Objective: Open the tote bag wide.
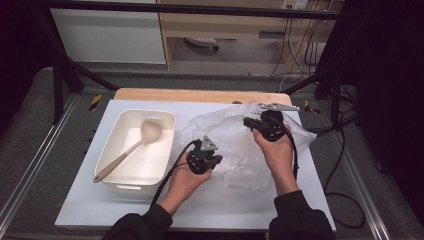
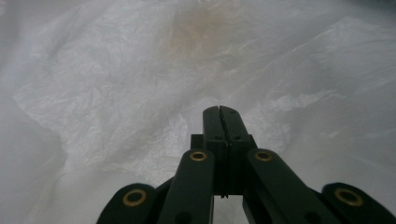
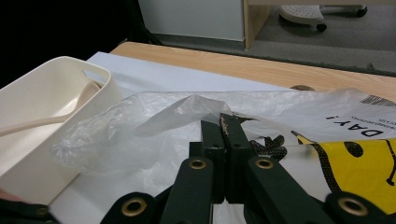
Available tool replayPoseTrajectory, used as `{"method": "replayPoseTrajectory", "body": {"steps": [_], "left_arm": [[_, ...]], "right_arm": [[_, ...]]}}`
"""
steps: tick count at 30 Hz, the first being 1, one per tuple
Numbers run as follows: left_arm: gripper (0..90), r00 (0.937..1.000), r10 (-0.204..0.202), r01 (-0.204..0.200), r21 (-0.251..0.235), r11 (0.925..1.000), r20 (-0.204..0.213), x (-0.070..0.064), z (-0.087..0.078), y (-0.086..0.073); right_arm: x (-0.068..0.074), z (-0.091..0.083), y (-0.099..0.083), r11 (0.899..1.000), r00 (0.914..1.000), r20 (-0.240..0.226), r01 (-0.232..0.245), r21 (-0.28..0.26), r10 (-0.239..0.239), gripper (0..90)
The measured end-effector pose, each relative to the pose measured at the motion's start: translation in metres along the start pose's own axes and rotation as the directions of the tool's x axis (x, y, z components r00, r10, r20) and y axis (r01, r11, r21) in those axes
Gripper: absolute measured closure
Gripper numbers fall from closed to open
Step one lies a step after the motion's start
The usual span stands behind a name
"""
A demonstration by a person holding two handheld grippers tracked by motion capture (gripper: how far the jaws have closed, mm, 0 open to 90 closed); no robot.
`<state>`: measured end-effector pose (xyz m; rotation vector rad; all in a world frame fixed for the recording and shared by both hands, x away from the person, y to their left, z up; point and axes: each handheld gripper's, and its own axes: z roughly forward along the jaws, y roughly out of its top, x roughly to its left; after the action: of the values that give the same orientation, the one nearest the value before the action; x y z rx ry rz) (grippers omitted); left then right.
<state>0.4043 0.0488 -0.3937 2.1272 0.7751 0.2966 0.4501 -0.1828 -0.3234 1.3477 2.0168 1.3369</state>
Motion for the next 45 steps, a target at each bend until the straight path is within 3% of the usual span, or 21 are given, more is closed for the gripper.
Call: {"method": "replayPoseTrajectory", "body": {"steps": [7,11,14,19,23,26,30,32,34,37,41,45], "left_arm": [[90.0,1.0,-0.006,0.006,-0.031,0.9995,0.007,0.002,-0.035,0.008],[88.4,0.9997,-0.007,0.006,-0.046,0.9989,-0.022,0.004,-0.052,0.011],[75.4,0.9985,-0.011,0.008,-0.06,0.9982,-0.053,0.005,-0.064,0.011],[45.2,0.9925,-0.033,0.019,-0.113,0.9934,-0.118,0.01,-0.084,0.01],[26.6,0.9893,-0.07,0.053,-0.135,0.9895,-0.128,0.019,-0.099,0.009],[17.7,0.9853,-0.08,0.058,-0.141,0.9883,-0.151,0.027,-0.114,0.007],[14.0,0.9802,-0.115,0.089,-0.16,0.9832,-0.161,0.04,-0.135,0.001],[12.3,0.9795,-0.111,0.081,-0.173,0.9815,-0.168,0.047,-0.144,-0.002],[9.8,0.9747,-0.124,0.089,-0.188,0.9782,-0.186,0.054,-0.154,-0.005],[9.5,0.9654,-0.171,0.125,-0.23,0.9652,-0.197,0.065,-0.164,-0.011],[8.4,0.9531,-0.201,0.145,-0.239,0.9602,-0.226,0.078,-0.172,-0.025],[7.7,0.9421,-0.227,0.173,-0.221,0.9597,-0.247,0.091,-0.175,-0.037]], "right_arm": [[-0.006,0.009,0.0,1.0,0.9999,0.015,-0.008,0.007,0.008,90.0],[-0.007,0.008,-0.001,1.0,0.9998,0.015,-0.01,0.008,0.01,90.0],[-0.006,0.007,-0.003,1.0,0.9999,0.014,-0.009,0.012,0.009,90.0],[-0.006,0.007,-0.006,1.0,0.9998,0.005,-0.02,0.014,0.02,90.0],[-0.004,0.008,-0.007,1.0,0.9999,-0.011,-0.007,0.011,0.007,90.0],[-0.001,0.007,-0.009,1.0,0.9997,-0.022,0.005,0.016,-0.004,90.0],[-0.001,0.005,-0.013,1.0,0.9992,-0.039,0.01,0.017,-0.01,90.0],[-0.002,0.005,-0.016,1.0,0.9992,-0.037,0.016,0.027,-0.015,90.0],[-0.003,0.006,-0.018,0.999,0.9992,-0.036,0.02,0.035,-0.019,90.0],[-0.004,0.007,-0.02,0.999,0.9989,-0.04,0.026,0.034,-0.025,90.0],[-0.003,0.009,-0.024,0.998,0.9986,-0.04,0.037,0.046,-0.035,90.0],[-0.003,0.009,-0.026,0.998,0.999,-0.033,0.032,0.051,-0.03,90.0]]}}
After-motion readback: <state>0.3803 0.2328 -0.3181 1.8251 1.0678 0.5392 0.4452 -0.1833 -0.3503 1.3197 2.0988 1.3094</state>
